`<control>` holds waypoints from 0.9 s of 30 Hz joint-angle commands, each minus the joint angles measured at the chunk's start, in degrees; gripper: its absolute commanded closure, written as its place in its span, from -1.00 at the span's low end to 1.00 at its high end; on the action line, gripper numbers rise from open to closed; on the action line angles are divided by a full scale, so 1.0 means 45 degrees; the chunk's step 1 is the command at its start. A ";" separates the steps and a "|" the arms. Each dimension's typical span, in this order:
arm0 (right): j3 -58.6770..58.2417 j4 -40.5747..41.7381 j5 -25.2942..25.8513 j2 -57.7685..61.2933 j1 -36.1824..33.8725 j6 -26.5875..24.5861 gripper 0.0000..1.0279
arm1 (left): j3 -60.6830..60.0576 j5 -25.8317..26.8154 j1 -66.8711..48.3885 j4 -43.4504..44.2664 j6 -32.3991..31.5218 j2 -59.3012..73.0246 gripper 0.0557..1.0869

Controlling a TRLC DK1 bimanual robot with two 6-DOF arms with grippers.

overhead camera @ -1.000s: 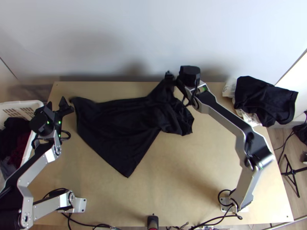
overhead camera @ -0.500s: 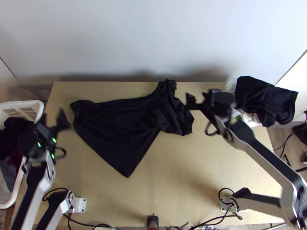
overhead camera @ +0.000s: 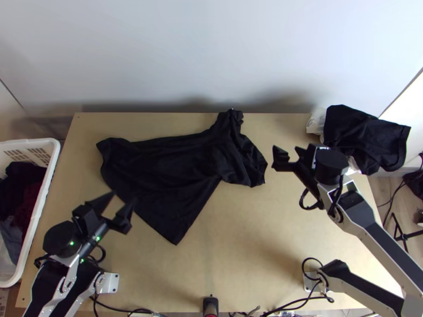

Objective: Fold the t-shirt

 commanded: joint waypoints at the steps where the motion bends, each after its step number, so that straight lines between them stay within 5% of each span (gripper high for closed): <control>1: -0.1165 -0.0375 0.0037 -0.0810 -0.0529 0.1035 -0.91 | -0.0418 0.0969 -0.1128 -0.1971 -0.0311 -0.0768 -0.91; 15: -0.4564 -0.0433 -0.0197 -0.3037 -0.1564 0.1347 -0.81 | -0.0926 0.3625 -0.4096 -0.2420 0.0763 0.0853 -0.90; 23: -0.5970 -0.0355 -0.0549 -0.4131 -0.2365 0.1875 -0.81 | -0.1043 0.3488 -0.6089 0.0002 0.1837 0.4388 -0.90; 27: -0.6146 -0.0355 -0.0705 -0.4365 -0.2678 0.2090 -0.81 | -0.0437 0.2316 -0.7632 0.1428 0.2325 0.8275 -0.90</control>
